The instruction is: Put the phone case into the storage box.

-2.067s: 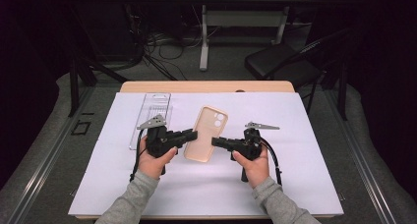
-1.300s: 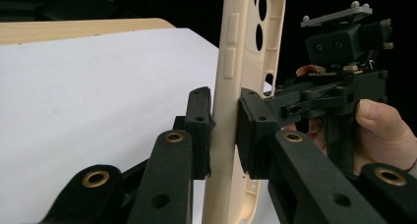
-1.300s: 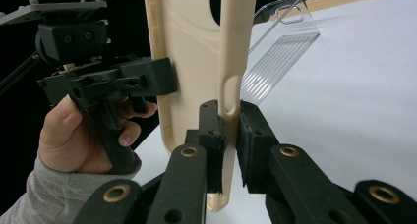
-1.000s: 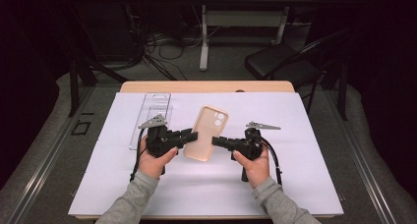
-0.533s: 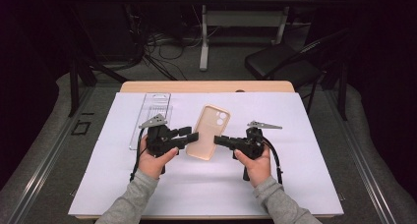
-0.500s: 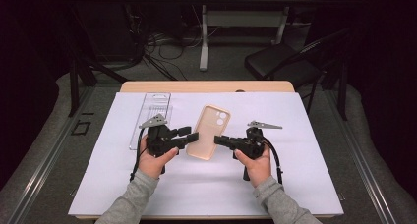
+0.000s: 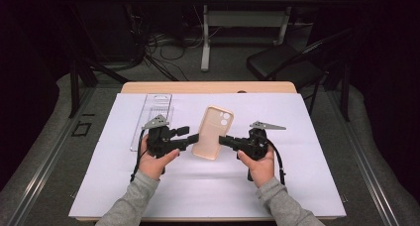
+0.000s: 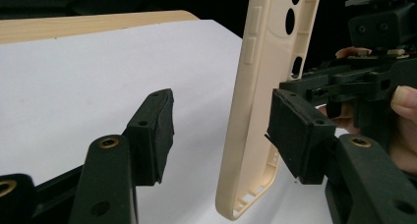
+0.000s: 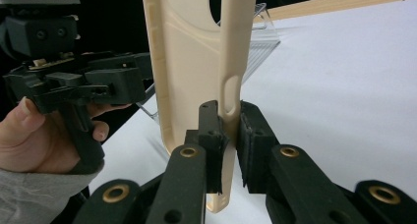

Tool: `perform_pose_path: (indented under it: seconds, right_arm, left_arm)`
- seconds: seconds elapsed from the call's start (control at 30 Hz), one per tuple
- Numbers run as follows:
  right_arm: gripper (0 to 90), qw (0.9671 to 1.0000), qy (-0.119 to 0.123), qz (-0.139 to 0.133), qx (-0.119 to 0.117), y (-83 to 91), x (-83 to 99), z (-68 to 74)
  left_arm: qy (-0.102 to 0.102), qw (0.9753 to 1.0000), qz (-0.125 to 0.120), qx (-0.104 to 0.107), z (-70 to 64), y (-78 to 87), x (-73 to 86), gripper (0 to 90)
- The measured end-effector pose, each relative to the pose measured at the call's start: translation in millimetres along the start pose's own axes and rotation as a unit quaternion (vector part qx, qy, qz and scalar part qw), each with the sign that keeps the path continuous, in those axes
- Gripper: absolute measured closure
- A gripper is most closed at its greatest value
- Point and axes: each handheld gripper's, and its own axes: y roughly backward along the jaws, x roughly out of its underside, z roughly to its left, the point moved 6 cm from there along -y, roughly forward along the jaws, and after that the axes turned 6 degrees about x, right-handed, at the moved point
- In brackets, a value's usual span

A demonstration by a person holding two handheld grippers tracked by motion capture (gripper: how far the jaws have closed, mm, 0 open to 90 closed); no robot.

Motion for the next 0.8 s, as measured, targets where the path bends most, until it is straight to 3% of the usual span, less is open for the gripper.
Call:
perform_pose_path:
  seconds: [0.43, 0.8]
  right_arm:
    - [81.8, 0.9993, 0.026, -0.001, 0.028, 1.6, -1.0, -1.5]
    - [81.8, 0.9971, 0.055, -0.001, 0.054, 2.1, -1.0, -1.5]
  left_arm:
    - [-0.014, 0.9996, 0.015, -0.022, 2.4, -0.7, 1.7, 39.5]
    - [-0.039, 0.9979, 0.025, -0.045, 2.6, -1.6, 1.6, 36.5]
